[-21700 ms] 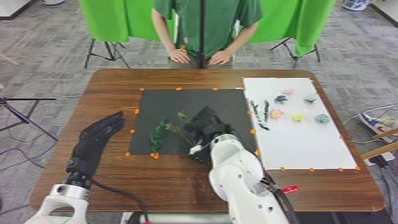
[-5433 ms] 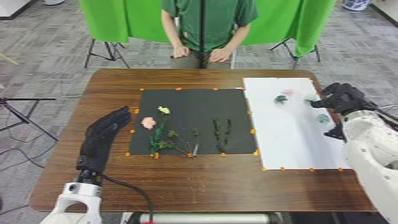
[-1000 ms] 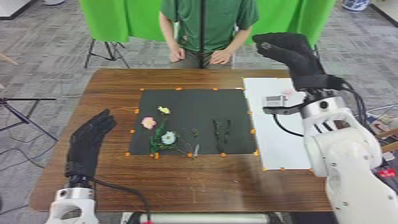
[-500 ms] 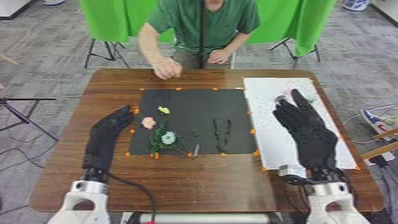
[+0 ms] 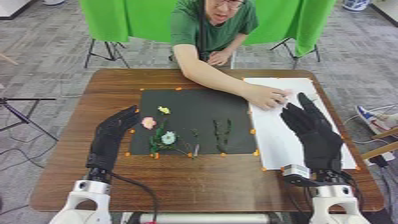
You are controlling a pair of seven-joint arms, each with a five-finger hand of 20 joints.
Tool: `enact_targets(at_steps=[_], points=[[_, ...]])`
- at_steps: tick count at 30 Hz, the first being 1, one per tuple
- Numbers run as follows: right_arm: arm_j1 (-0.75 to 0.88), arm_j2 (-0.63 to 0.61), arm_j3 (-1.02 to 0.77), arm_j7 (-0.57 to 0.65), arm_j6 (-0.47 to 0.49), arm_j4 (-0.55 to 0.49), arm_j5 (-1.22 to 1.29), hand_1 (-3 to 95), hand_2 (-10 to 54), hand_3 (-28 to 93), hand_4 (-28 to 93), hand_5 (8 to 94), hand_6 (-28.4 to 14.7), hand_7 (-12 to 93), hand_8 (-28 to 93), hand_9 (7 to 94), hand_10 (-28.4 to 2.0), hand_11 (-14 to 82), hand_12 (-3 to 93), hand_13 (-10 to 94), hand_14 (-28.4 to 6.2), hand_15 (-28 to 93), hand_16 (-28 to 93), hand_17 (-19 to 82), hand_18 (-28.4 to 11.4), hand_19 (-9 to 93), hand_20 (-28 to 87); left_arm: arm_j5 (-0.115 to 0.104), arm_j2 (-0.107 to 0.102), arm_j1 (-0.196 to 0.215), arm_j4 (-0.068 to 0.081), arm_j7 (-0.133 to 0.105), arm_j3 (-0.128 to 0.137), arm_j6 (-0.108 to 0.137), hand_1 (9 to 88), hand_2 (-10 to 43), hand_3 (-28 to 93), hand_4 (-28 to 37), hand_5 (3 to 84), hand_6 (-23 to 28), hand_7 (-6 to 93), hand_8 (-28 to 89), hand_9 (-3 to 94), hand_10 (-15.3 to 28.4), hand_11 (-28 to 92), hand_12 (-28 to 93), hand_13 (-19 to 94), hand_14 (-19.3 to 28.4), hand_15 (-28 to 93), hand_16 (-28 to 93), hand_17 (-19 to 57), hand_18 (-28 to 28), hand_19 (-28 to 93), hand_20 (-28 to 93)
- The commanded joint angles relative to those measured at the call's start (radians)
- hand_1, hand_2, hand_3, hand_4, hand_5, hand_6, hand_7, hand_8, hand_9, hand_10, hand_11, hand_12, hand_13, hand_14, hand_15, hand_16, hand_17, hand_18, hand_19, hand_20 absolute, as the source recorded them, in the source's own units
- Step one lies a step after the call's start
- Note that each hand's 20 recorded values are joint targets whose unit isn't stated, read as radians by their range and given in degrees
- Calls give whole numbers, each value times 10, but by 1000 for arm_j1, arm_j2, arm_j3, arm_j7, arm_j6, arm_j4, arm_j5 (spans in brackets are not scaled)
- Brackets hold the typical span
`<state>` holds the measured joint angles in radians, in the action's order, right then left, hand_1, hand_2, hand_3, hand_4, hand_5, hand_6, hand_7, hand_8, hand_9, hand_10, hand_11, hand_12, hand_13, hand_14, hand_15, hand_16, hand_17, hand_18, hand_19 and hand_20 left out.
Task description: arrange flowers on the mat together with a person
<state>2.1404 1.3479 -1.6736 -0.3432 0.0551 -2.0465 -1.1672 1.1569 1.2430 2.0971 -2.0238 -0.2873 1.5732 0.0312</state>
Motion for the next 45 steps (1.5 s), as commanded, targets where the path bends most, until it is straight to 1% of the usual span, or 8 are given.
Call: enact_targets(at_steps=[1, 6, 11, 13, 16, 23, 39, 45], points=[[17, 12, -3, -4, -5, -15, -18, 46, 32, 820, -188, 350, -1, 85, -85, 396, -143, 41, 113, 304, -135, 88, 161, 143, -145, 80, 257, -16, 11, 41, -7, 18, 16, 13, 231, -37, 659, -210, 457, 39, 120, -53, 429, 126, 134, 148, 337, 157, 92, 38, 44, 108, 56, 174], [21, 12, -7, -11, -55, -24, 17, 49, 32, 822, -187, 359, 0, 88, -86, 401, -144, 42, 115, 311, -135, 92, 163, 147, -146, 84, 257, -12, 4, 23, -4, 15, 21, 5, 231, -36, 658, -211, 458, 39, 120, -53, 431, 125, 135, 148, 337, 157, 92, 38, 43, 109, 56, 173], [25, 11, -7, -7, -30, -23, -2, 51, 32, 825, -187, 365, 0, 93, -88, 407, -143, 43, 116, 317, -135, 94, 164, 150, -146, 86, 258, -27, 12, 53, -13, 10, 34, 18, 229, -36, 659, -210, 457, 39, 120, -53, 430, 125, 135, 148, 336, 156, 92, 38, 42, 109, 56, 172], [29, 15, -9, -11, -39, -24, -5, 52, 31, 827, -187, 366, 0, 94, -88, 407, -143, 43, 117, 318, -134, 95, 164, 150, -146, 86, 258, -33, 11, 47, -8, 16, 32, 14, 228, -37, 660, -209, 458, 39, 119, -54, 431, 126, 134, 147, 335, 156, 92, 38, 42, 109, 56, 172], [29, 13, -9, -13, -50, -25, 2, 55, 24, 830, -186, 370, 0, 96, -89, 408, -143, 43, 117, 318, -134, 95, 163, 151, -146, 85, 258, -25, 8, 38, -6, 14, 33, -1, 227, -37, 661, -209, 458, 39, 119, -53, 430, 125, 134, 147, 335, 156, 92, 39, 42, 109, 54, 171], [38, 16, -8, -6, -44, -24, -9, 59, 21, 829, -186, 374, -1, 97, -90, 409, -143, 44, 118, 318, -134, 96, 164, 152, -145, 84, 259, -39, 9, 64, -17, 15, 48, 15, 225, -38, 664, -208, 457, 38, 118, -53, 430, 125, 133, 149, 335, 156, 92, 39, 41, 109, 53, 171], [40, 10, -7, -5, -51, -21, -28, 76, -4, 826, -182, 383, -3, 105, -91, 412, -144, 45, 123, 319, -132, 97, 167, 153, -144, 84, 262, -36, 11, 64, -17, 21, 60, 11, 225, -38, 663, -208, 458, 38, 117, -52, 431, 125, 132, 149, 335, 156, 92, 39, 40, 110, 51, 171], [13, -9, -13, -9, -108, -18, -67, 92, -23, 825, -182, 386, -3, 108, -92, 414, -144, 46, 126, 318, -132, 97, 169, 153, -143, 85, 263, -34, 12, 50, -11, 14, 58, 11, 225, -40, 664, -208, 458, 38, 118, -52, 431, 125, 133, 149, 335, 156, 92, 39, 40, 110, 50, 171]])
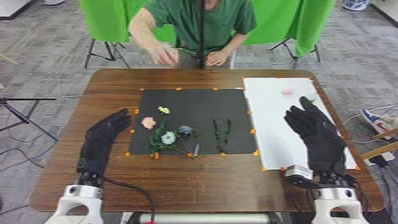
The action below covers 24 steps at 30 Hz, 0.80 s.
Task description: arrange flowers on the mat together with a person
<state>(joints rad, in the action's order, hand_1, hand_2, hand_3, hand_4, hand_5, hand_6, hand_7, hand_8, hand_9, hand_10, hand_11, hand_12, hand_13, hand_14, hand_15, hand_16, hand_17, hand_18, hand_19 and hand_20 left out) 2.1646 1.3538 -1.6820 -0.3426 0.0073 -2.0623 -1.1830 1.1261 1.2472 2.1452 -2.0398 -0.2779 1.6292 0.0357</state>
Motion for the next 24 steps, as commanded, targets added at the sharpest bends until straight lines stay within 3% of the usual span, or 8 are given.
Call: enact_targets(at_steps=[1, 4, 7, 9, 11, 16, 20, 24], points=[[-34, -42, -10, -6, -74, 5, -98, 98, -28, 823, -182, 386, -3, 108, -92, 414, -144, 47, 127, 319, -132, 97, 169, 153, -143, 85, 264, -1, 11, 3, 4, 1, 3, 7, 225, -40, 665, -208, 458, 38, 117, -52, 431, 125, 133, 149, 335, 156, 92, 39, 40, 110, 50, 171], [-128, -137, -30, -1, -145, 35, -285, 146, -56, 799, -180, 393, -5, 115, -92, 420, -148, 49, 139, 327, -134, 102, 176, 158, -148, 109, 275, -6, 7, 20, -3, 11, 10, 11, 224, -43, 667, -207, 458, 39, 117, -52, 431, 124, 133, 149, 335, 155, 92, 39, 40, 110, 50, 171], [-248, -237, -37, 95, -239, 62, -516, 196, -83, 789, -177, 397, -10, 123, -94, 421, -151, 50, 150, 350, -132, 110, 185, 177, -146, 170, 301, -7, 4, 19, 0, 14, 11, 17, 225, -45, 668, -208, 458, 38, 117, -52, 431, 125, 132, 149, 334, 155, 91, 39, 40, 110, 50, 171], [-351, -322, 10, 266, -316, 84, -679, 223, -93, 783, -178, 398, -16, 128, -95, 424, -150, 50, 160, 376, -130, 116, 194, 189, -142, 250, 324, -8, 4, 6, 4, 12, 4, 16, 226, -45, 667, -208, 458, 38, 117, -52, 431, 125, 132, 149, 334, 156, 91, 39, 40, 110, 50, 171], [-452, -385, 48, 327, -338, 155, -807, 246, -95, 781, -181, 405, -22, 134, -96, 428, -147, 51, 165, 400, -125, 124, 197, 206, -139, 296, 331, 0, 1, 0, 6, 10, 1, 11, 227, -45, 667, -208, 458, 38, 117, -52, 431, 125, 131, 149, 334, 156, 91, 39, 40, 110, 49, 171], [-645, -499, 147, 501, -164, 283, -1040, 282, -95, 769, -200, 434, -33, 140, -95, 430, -162, 66, 178, 468, -125, 141, 213, 253, -138, 410, 334, -1, -4, 4, 4, 7, -1, 14, 230, -46, 665, -207, 457, 38, 117, -52, 431, 125, 131, 149, 334, 156, 91, 39, 40, 110, 50, 171], [-813, -554, 326, 567, -171, 444, -1184, 291, -95, 756, -215, 451, -36, 140, -95, 441, -171, 76, 181, 510, -129, 183, 225, 300, -141, 468, 337, -1, -9, 6, 2, 0, 1, 20, 230, -49, 666, -204, 457, 37, 119, -52, 431, 125, 130, 149, 334, 155, 92, 39, 40, 110, 49, 171], [-919, -574, 434, 602, -95, 551, -1294, 295, -95, 747, -224, 475, -33, 140, -94, 481, -174, 101, 185, 550, -134, 260, 214, 340, -146, 511, 343, -1, -15, -6, 7, 2, 2, 14, 231, -50, 664, -204, 458, 38, 117, -53, 431, 125, 131, 150, 335, 156, 92, 39, 40, 110, 49, 171]])
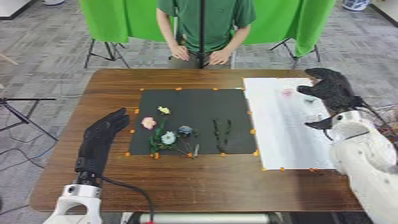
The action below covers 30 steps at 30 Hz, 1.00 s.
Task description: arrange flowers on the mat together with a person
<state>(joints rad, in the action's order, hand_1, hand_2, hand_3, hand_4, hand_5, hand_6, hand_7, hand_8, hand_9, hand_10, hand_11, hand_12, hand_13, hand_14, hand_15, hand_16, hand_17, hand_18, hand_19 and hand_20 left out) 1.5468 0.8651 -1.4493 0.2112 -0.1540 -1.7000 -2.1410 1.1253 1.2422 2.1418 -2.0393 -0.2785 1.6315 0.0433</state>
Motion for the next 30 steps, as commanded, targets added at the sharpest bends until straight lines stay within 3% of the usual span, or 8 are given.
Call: enact_targets(at_steps=[1, 5, 12, 20, 30], points=[[-329, -86, 229, 63, 102, 212, -346, 293, -95, 748, -226, 480, -32, 141, -94, 490, -178, 106, 185, 556, -135, 273, 214, 348, -147, 516, 343, -1, -11, -2, 5, 2, 0, 8, 231, -51, 665, -203, 458, 38, 117, -53, 431, 125, 131, 150, 335, 155, 92, 39, 40, 110, 49, 172], [-404, -89, 313, 85, 142, 302, -404, 294, -95, 742, -235, 487, -30, 137, -94, 511, -184, 124, 190, 579, -140, 317, 208, 369, -153, 543, 345, 2, -13, -11, 9, 0, -4, 2, 233, -52, 664, -202, 458, 39, 117, -53, 431, 125, 131, 150, 334, 155, 92, 39, 40, 110, 48, 171], [-446, -43, 310, 126, 352, 373, -392, 273, -95, 709, -230, 507, -26, 129, -94, 578, -198, 160, 198, 640, -146, 373, 206, 411, -173, 607, 357, 1, -15, -16, 12, -2, -5, -6, 234, -52, 662, -200, 456, 37, 117, -53, 430, 125, 130, 150, 332, 155, 91, 39, 40, 109, 48, 172], [-402, -2, 245, 118, 395, 420, -310, 280, -95, 678, -206, 535, -22, 119, -87, 685, -186, 184, 198, 765, -118, 405, 221, 493, -185, 714, 372, 2, -15, -15, 11, 0, -2, -11, 235, -52, 661, -199, 456, 38, 116, -52, 429, 125, 130, 150, 330, 154, 90, 39, 39, 109, 47, 172], [-336, 21, 247, 33, 347, 442, -381, 370, -95, 684, -220, 578, -1, 148, -97, 755, -157, 183, 189, 864, -68, 391, 249, 586, -147, 784, 332, 6, 1, -16, 12, 1, 0, -17, 236, -52, 659, -199, 456, 38, 115, -52, 428, 124, 129, 150, 329, 153, 90, 40, 38, 110, 47, 171]])
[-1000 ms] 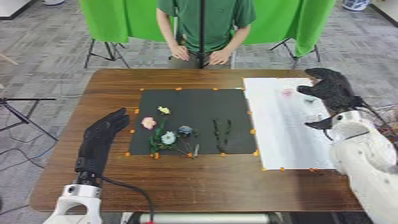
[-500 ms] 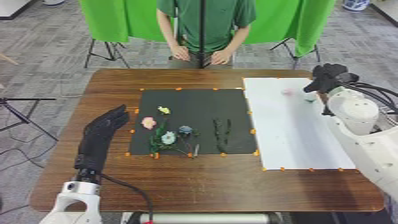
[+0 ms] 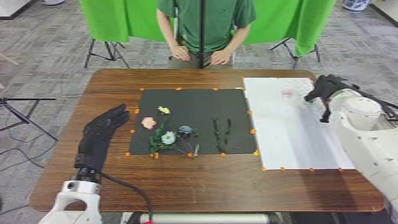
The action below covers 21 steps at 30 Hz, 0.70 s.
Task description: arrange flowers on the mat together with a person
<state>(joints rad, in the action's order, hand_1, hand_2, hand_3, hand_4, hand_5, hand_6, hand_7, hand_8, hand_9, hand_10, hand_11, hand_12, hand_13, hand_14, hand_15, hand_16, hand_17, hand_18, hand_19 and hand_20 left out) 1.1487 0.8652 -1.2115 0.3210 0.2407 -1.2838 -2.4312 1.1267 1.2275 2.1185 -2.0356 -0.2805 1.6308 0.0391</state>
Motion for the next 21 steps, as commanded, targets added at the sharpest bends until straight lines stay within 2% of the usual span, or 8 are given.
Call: enact_targets(at_steps=[1, 6, 8, 10, 17, 18, 20, 21], points=[[63, 24, 18, -92, -75, 35, -106, 374, -95, 686, -223, 580, 2, 151, -98, 759, -153, 185, 189, 868, -65, 390, 252, 590, -145, 791, 329, 6, 18, 12, 6, 1, 2, -9, 234, -54, 662, -198, 456, 39, 115, -51, 428, 124, 129, 150, 329, 153, 90, 40, 38, 110, 47, 171], [90, 20, 59, -117, -239, 55, -145, 433, -95, 708, -269, 666, 41, 208, -122, 819, -115, 213, 197, 904, -39, 436, 272, 609, -133, 875, 294, 8, 22, 12, 6, 8, 4, -14, 237, -52, 660, -199, 456, 38, 115, -52, 428, 124, 129, 150, 329, 154, 90, 40, 37, 110, 47, 171], [88, 14, 75, -115, -256, 51, -141, 531, -95, 615, -266, 735, 40, 224, -11, 879, -89, 139, 314, 923, -28, 465, 274, 623, -131, 913, 290, 8, 23, 14, 5, 7, 4, -14, 238, -51, 659, -199, 456, 38, 115, -51, 428, 123, 129, 150, 329, 154, 90, 40, 37, 110, 47, 171], [77, -9, 101, -97, -254, 32, -123, 589, -95, 594, -262, 801, 41, 240, 36, 927, -73, 94, 372, 935, -18, 501, 275, 639, -132, 930, 321, 8, 26, 19, 2, 6, 5, -11, 237, -51, 659, -199, 455, 38, 115, -52, 428, 123, 129, 150, 329, 154, 90, 40, 37, 111, 47, 171], [57, -105, 52, 6, -277, -217, -35, 618, -95, 597, -272, 837, 31, 232, 54, 937, -69, 130, 370, 937, -5, 563, 259, 661, -128, 932, 395, 4, 22, 45, -9, 5, 18, -1, 238, -51, 658, -198, 456, 38, 116, -51, 428, 123, 129, 150, 329, 154, 90, 40, 35, 112, 47, 170], [55, -118, 44, 18, -283, -257, -23, 617, -95, 599, -270, 839, 31, 231, 54, 937, -70, 131, 371, 937, -4, 568, 260, 661, -128, 932, 404, 5, 21, 39, -6, 14, 19, -6, 238, -52, 658, -197, 456, 38, 116, -51, 428, 123, 129, 150, 329, 154, 90, 40, 35, 112, 47, 170], [36, -126, 41, 28, -280, -328, 11, 617, -95, 600, -267, 840, 31, 230, 56, 937, -70, 132, 371, 937, -3, 580, 261, 662, -129, 932, 429, 5, 22, 37, -4, 10, 19, -7, 238, -52, 658, -197, 456, 38, 115, -52, 428, 123, 129, 150, 329, 154, 90, 40, 35, 112, 47, 170], [31, -122, 44, 27, -270, -360, 40, 617, -95, 600, -268, 840, 30, 229, 56, 937, -70, 133, 370, 937, -2, 585, 263, 662, -129, 932, 435, 6, 23, 41, -8, 19, 21, -6, 238, -52, 658, -198, 455, 38, 115, -51, 428, 123, 129, 150, 329, 154, 90, 40, 35, 112, 47, 170]])
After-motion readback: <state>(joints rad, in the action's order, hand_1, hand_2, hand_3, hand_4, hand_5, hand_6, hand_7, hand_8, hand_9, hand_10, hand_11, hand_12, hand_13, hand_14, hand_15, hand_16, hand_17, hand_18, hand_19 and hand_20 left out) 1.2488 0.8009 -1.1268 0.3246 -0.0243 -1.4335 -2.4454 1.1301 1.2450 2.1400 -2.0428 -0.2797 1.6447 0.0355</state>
